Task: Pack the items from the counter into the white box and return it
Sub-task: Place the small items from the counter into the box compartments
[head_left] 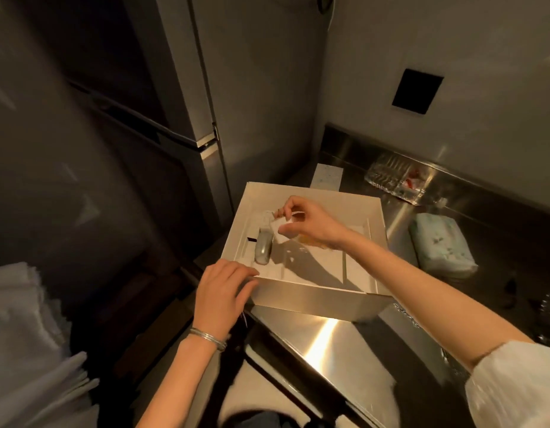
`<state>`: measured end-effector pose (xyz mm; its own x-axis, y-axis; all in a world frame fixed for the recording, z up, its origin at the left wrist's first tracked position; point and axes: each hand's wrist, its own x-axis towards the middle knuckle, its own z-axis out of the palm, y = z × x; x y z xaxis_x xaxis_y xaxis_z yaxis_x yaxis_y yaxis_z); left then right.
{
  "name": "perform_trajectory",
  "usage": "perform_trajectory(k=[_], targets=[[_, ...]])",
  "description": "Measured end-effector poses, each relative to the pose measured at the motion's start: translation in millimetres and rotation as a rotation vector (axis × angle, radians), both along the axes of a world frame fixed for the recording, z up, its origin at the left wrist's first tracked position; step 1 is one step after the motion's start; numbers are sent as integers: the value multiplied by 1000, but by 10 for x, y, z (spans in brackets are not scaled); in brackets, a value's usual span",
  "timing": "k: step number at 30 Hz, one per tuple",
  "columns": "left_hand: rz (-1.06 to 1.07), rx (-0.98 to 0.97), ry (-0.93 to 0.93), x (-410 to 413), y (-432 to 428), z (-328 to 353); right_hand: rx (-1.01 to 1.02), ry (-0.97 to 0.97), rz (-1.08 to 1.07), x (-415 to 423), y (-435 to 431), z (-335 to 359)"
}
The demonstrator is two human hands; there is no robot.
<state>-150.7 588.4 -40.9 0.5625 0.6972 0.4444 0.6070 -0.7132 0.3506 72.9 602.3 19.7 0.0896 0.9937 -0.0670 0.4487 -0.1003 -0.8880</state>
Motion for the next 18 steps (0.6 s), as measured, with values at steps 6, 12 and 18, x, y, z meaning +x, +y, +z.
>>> perform_trajectory(k=[6,12,18], targets=[[-11,-73,-53,2,3,2,-159,-304,265,-277,377,-433],[-28,-97,-72,-16,51,-19,-211,-346,528,-242,482,-592],[-16,-96,-67,-10,42,-13,-16,-744,779,-254,566,-664]])
